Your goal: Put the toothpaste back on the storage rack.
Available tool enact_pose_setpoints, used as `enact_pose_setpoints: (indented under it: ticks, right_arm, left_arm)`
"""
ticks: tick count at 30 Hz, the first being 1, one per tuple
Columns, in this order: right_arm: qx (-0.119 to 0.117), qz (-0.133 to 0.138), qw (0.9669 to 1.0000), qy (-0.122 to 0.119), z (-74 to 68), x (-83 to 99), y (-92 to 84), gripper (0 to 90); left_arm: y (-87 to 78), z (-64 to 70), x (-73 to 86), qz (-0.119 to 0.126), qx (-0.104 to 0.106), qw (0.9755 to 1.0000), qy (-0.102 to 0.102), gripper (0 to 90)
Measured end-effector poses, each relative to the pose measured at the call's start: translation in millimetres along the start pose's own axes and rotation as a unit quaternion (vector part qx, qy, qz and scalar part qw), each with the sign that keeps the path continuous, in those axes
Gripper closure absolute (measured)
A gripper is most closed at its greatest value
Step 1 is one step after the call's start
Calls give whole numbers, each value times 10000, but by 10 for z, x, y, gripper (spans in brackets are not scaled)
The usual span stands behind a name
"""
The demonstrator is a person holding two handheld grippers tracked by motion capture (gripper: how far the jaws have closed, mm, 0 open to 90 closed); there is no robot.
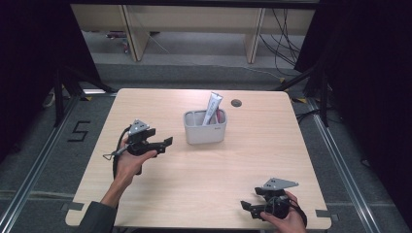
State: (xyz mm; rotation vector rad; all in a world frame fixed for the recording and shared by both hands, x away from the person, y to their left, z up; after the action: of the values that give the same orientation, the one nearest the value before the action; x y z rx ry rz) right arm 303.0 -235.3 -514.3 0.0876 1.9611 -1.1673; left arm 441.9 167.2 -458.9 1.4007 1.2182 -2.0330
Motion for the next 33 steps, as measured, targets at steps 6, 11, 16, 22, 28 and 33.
enact_pose_setpoints:
  ticks: [6, 11, 16, 22, 28, 33]
  right_arm:
    - [-5, 7, 10000, -3, -3, 2, 1, 230]
    - [19, -1, 10000, 9, -4, 1, -7, 230]
    - [8, 18, 10000, 12, -4, -1, -5, 230]
    - [-11, 55, 10000, -11, -2, -1, -5, 230]
    - [3, 41, 10000, 54, -14, -1, -8, 229]
    - [-8, 50, 10000, 49, -9, -3, -8, 229]
  left_arm:
    - [-14, 9, 59, -41, 41, 10000, 35, 182]
    - [-59, 17, 139, -5, 17, 9999, 117, 182]
    - [-84, 7, 242, -82, 56, 9999, 115, 182]
    - [-124, 35, 358, -135, 116, 9997, 188, 181]
    - [-151, 84, 468, -217, 169, 9994, 231, 181]
    - [-173, 102, 534, -294, 199, 9989, 297, 181]
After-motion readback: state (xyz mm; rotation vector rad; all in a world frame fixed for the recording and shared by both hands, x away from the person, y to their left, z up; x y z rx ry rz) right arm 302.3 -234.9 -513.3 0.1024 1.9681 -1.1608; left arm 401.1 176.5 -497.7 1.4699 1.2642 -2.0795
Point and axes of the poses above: each handheld gripper's, and its own axes: y roughly forward along the jaws, x roughly out of its underside, z roughly to its right, the point moved 2 cm from there along y, roughly forward along the jaws, and after that the axes turned 3 degrees about y, right-handed, at the moved point
